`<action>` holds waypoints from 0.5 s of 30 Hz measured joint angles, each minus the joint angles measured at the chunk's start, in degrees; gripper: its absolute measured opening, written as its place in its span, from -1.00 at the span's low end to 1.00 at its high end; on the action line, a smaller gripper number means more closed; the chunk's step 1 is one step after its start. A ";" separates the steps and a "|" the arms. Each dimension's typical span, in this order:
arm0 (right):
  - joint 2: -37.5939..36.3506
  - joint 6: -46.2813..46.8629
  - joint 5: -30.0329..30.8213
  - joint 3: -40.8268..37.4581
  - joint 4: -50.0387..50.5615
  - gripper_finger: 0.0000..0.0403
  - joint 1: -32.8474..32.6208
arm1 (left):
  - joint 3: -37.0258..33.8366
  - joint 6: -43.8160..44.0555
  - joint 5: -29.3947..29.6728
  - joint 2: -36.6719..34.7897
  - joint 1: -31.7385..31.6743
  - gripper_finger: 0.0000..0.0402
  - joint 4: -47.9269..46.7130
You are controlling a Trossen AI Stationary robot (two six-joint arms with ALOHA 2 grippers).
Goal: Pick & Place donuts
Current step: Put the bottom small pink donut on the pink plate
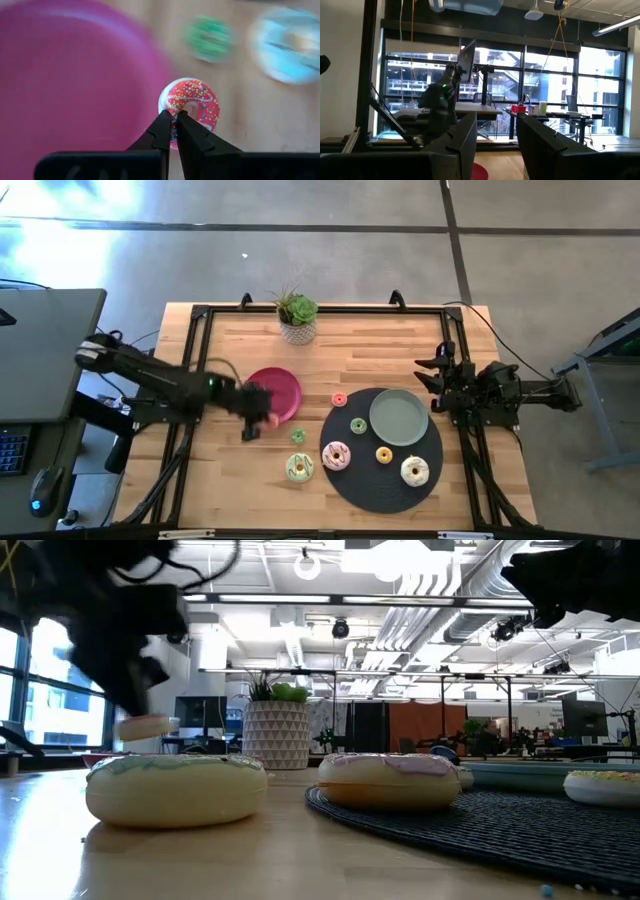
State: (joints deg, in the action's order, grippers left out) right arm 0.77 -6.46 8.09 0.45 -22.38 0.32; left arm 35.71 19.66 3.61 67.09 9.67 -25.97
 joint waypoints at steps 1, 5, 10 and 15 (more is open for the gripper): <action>0.13 0.00 0.07 0.00 -0.27 -0.36 0.02 | 0.84 -1.09 0.46 -0.42 -2.89 -0.92 -2.25; 1.07 -0.02 0.66 0.02 -0.24 -0.36 0.02 | 2.84 -7.12 -1.04 -0.37 -14.34 -0.92 -5.43; 4.07 -1.73 4.73 0.20 0.40 -0.36 0.04 | 2.80 -13.36 -3.26 2.99 -25.35 -0.91 -5.99; 9.04 -2.97 6.56 0.28 -1.13 -0.36 0.07 | 2.80 -18.35 -10.05 8.87 -30.53 -0.81 -3.78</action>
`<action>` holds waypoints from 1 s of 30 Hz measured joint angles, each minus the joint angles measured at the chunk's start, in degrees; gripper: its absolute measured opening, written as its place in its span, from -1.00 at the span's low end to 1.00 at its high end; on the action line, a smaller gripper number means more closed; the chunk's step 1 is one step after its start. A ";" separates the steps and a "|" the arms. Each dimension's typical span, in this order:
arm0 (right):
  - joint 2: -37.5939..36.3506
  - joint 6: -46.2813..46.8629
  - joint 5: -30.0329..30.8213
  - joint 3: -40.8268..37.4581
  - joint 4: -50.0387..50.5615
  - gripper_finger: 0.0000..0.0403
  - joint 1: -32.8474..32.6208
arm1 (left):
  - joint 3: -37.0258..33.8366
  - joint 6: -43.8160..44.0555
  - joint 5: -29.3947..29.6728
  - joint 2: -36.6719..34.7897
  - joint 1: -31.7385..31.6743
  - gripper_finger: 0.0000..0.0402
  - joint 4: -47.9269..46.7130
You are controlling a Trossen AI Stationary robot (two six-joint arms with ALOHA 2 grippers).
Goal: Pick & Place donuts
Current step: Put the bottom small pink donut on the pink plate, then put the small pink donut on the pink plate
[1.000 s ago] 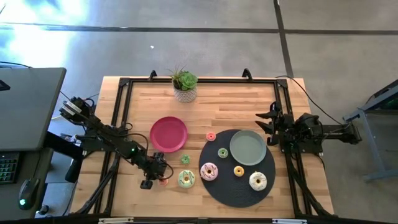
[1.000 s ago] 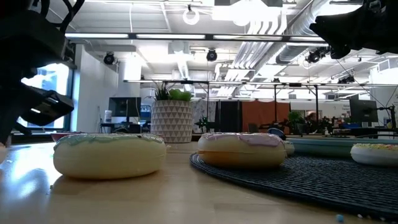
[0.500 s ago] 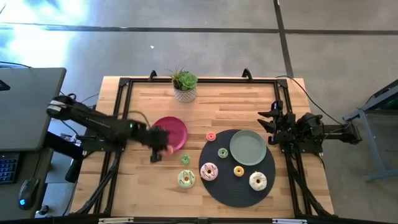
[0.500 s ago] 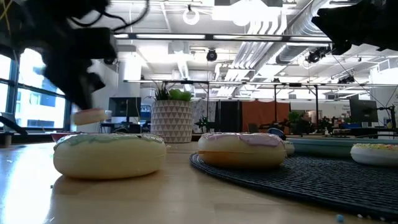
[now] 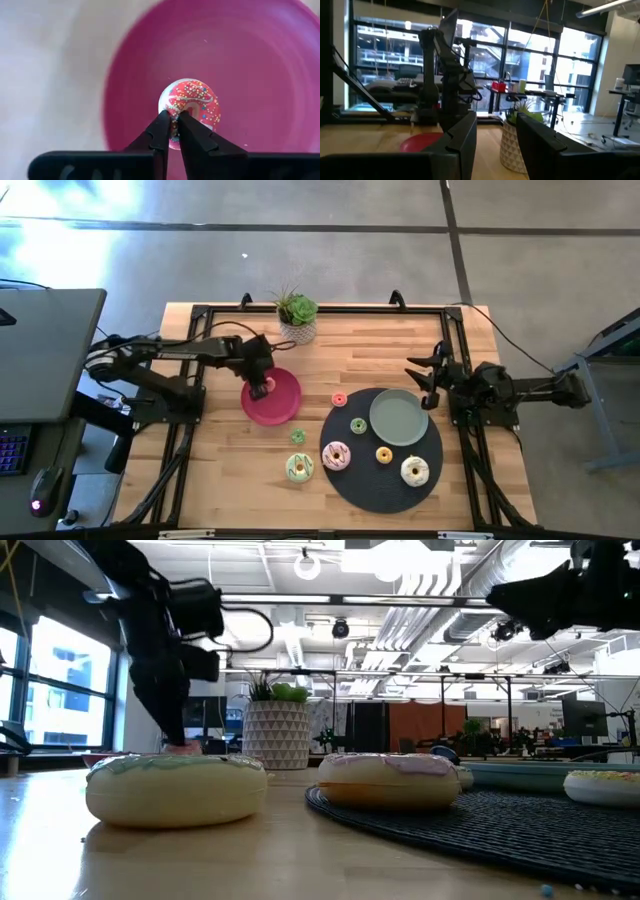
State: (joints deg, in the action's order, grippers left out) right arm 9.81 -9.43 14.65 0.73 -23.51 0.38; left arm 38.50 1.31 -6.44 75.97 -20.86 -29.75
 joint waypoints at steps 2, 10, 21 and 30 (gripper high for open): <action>2.58 0.01 -0.01 0.07 -2.63 -0.36 0.00 | 0.07 -0.91 -0.54 2.36 -0.75 -0.74 1.63; 19.00 5.04 -0.61 1.53 -11.90 -0.36 2.37 | 1.98 -1.57 2.32 4.83 -0.89 -0.41 0.53; 53.40 9.00 -9.43 24.44 2.24 -0.34 3.74 | 13.73 -4.32 9.65 4.83 -0.88 -0.19 -9.69; 75.75 10.82 -18.20 43.01 20.69 -0.10 3.71 | 19.59 -3.02 11.14 3.04 -0.88 -0.20 -11.61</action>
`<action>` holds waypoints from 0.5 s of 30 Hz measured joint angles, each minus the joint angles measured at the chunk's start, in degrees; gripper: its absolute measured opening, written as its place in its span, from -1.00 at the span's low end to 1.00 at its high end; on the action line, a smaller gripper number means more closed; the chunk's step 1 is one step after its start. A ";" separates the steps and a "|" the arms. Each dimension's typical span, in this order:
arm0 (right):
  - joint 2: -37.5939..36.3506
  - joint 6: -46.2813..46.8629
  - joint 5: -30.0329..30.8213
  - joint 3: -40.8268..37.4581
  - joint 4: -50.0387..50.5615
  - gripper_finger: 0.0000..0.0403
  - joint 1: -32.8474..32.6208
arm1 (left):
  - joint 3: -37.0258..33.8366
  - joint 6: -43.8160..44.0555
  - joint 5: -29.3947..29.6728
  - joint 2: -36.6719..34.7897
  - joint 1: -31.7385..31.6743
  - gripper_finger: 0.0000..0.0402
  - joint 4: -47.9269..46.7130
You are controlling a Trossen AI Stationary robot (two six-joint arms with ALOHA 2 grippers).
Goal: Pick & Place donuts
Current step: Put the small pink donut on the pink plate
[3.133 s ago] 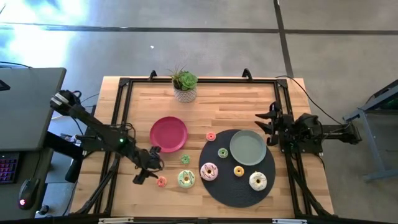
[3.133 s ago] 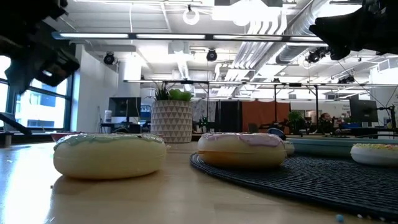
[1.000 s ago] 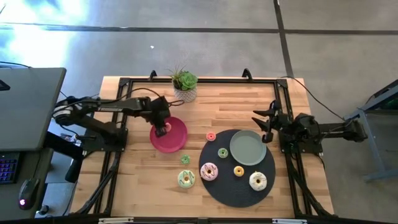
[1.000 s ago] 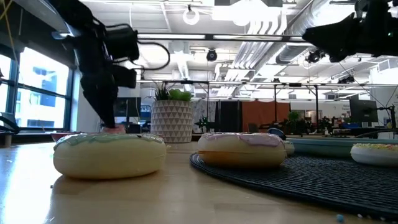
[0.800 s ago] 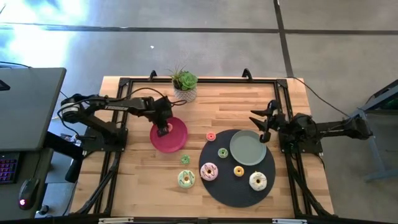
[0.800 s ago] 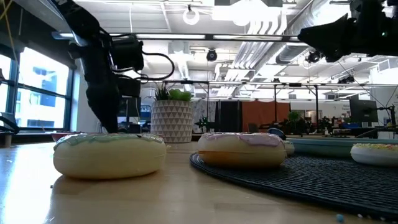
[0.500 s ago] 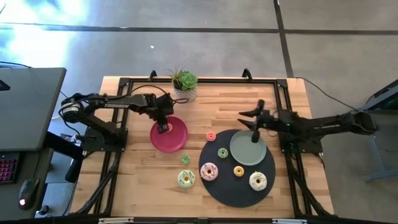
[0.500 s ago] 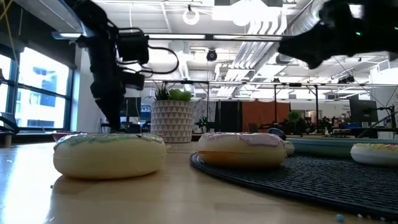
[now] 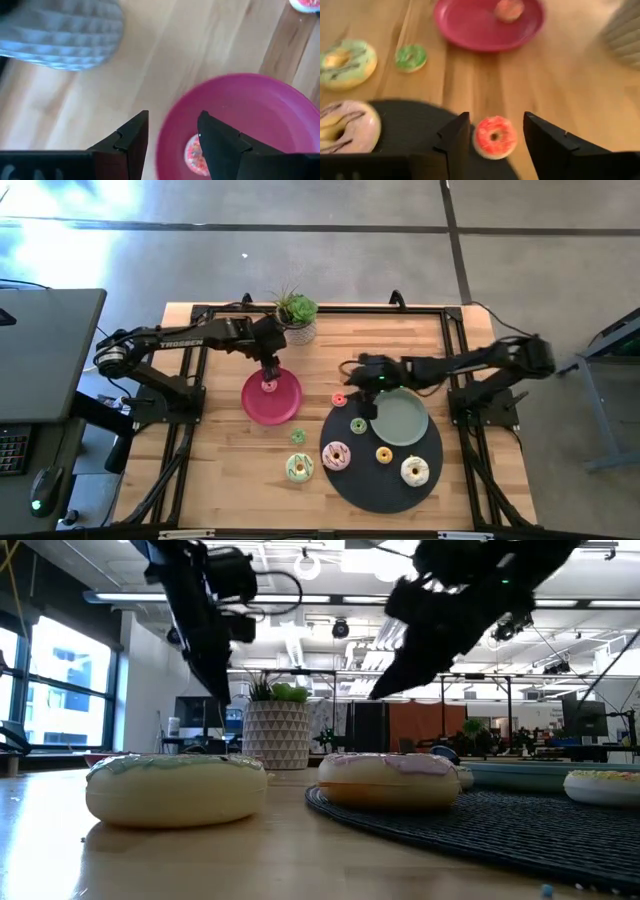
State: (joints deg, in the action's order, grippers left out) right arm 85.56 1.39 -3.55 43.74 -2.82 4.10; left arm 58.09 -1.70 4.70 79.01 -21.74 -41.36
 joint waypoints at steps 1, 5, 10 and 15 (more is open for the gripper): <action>1.67 -0.12 -0.72 1.51 1.29 -0.07 -0.02 | 0.74 -0.85 0.90 -0.70 0.01 -0.20 -0.60; 7.79 -0.14 -1.89 6.73 6.23 0.01 0.00 | 3.90 -2.69 3.29 -5.42 0.00 -0.20 -5.38; 14.81 -0.19 0.00 9.91 9.32 0.04 0.00 | 5.40 -4.55 7.44 -14.35 0.00 -0.20 -7.68; 18.76 -0.34 2.07 11.03 9.53 0.04 0.02 | 4.00 -4.01 7.84 -21.08 0.00 -0.20 -8.01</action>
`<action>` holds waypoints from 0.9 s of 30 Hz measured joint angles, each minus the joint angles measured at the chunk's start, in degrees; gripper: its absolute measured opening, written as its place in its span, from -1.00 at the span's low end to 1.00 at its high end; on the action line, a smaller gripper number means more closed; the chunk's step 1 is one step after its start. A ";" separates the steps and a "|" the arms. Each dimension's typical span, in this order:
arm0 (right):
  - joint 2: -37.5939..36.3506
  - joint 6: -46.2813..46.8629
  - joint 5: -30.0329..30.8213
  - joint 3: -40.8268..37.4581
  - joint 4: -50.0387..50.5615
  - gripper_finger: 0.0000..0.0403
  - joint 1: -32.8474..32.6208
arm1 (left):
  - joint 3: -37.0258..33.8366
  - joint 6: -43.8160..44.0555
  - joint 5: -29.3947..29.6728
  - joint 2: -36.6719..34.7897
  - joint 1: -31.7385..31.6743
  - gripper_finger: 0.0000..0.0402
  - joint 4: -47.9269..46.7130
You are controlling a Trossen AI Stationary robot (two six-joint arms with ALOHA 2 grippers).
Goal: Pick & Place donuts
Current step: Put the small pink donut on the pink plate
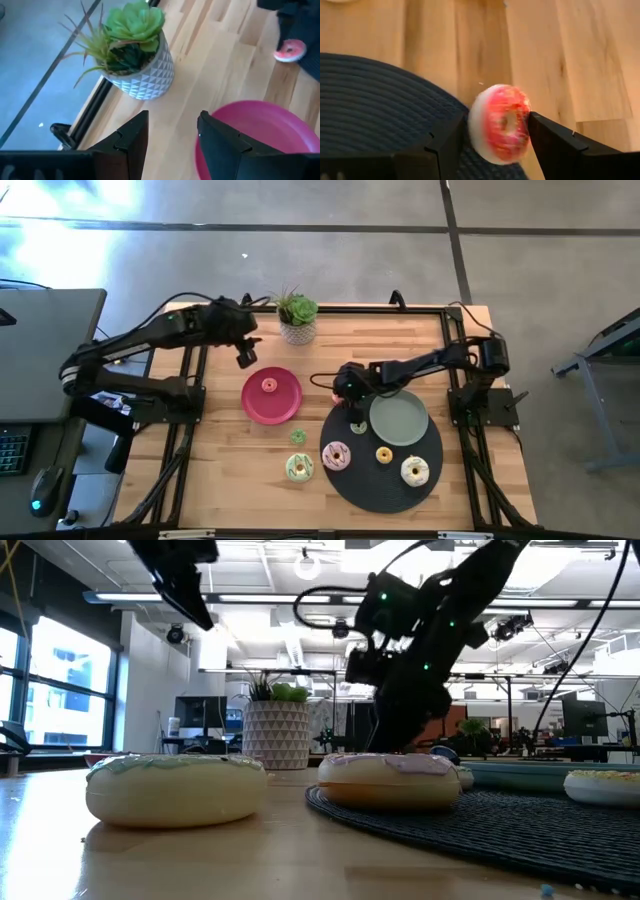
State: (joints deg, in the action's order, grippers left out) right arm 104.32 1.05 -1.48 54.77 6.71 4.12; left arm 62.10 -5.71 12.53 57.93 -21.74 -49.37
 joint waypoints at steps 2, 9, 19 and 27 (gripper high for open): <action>0.77 -0.02 0.60 0.01 -0.07 0.04 0.07 | -0.59 0.15 0.00 -1.66 0.00 -0.20 -0.53; 0.57 -0.01 0.52 0.01 -0.22 -0.05 0.04 | -1.80 1.46 -0.02 -3.36 0.00 -0.20 -0.89; 0.32 -0.79 -0.48 -0.10 -4.62 -0.33 -0.04 | -1.83 2.49 -0.02 -3.34 0.00 -0.20 -1.40; 1.03 -2.75 3.04 -0.12 -33.10 -0.61 -0.05 | -1.89 3.17 -0.02 -3.79 0.00 -0.20 -1.47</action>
State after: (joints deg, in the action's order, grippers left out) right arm 105.35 -1.71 1.55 54.65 -26.39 4.07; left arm 60.20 -2.55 12.51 54.14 -21.74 -50.83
